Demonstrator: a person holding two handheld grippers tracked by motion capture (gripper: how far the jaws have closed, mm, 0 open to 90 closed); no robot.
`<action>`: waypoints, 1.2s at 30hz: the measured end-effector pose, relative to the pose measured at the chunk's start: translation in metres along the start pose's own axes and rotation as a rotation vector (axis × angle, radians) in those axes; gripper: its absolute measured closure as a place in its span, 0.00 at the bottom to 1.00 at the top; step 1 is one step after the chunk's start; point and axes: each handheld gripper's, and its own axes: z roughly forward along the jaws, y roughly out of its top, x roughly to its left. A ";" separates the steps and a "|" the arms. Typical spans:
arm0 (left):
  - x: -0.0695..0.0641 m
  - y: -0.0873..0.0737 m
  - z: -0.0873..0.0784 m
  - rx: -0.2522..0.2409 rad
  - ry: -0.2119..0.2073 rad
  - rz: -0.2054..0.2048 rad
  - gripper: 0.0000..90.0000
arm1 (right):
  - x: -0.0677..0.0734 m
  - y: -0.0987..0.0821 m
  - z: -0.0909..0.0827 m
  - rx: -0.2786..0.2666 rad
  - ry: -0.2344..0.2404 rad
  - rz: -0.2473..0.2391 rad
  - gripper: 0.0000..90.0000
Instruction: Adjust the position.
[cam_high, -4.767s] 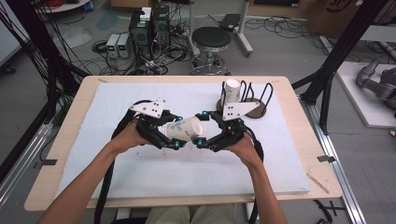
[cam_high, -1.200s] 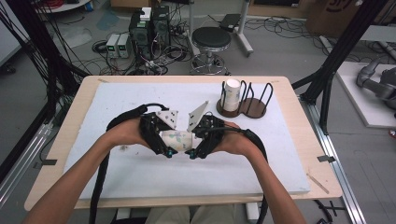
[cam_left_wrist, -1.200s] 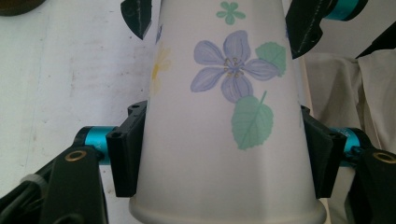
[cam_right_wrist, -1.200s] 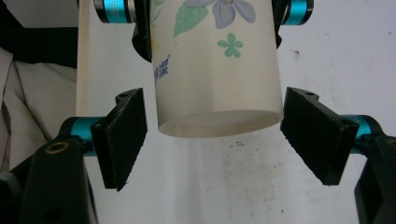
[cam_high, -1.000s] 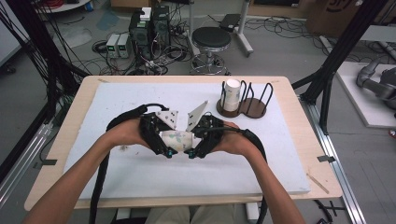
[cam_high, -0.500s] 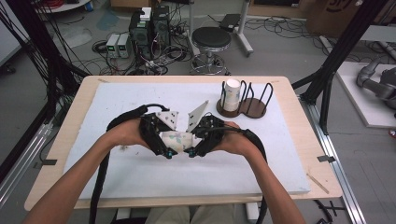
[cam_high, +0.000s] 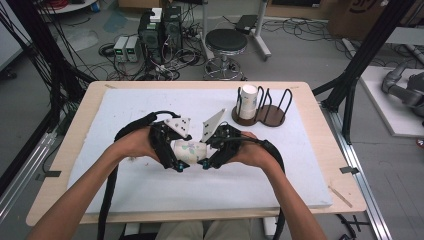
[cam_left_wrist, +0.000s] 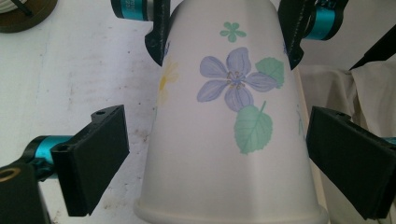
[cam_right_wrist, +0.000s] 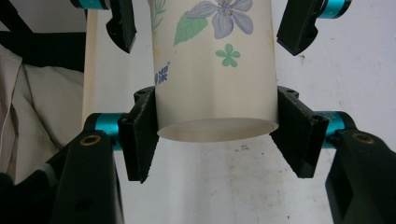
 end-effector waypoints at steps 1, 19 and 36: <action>0.000 0.000 0.000 0.000 0.000 -0.001 0.07 | 0.000 0.000 0.000 0.000 0.002 -0.001 0.42; 0.002 0.000 -0.026 -0.197 0.044 -0.058 0.07 | 0.002 -0.010 -0.002 -0.032 -0.010 0.026 0.41; -0.004 -0.026 -0.039 -0.385 0.097 -0.083 0.07 | 0.004 -0.038 0.000 -0.168 -0.030 0.086 0.41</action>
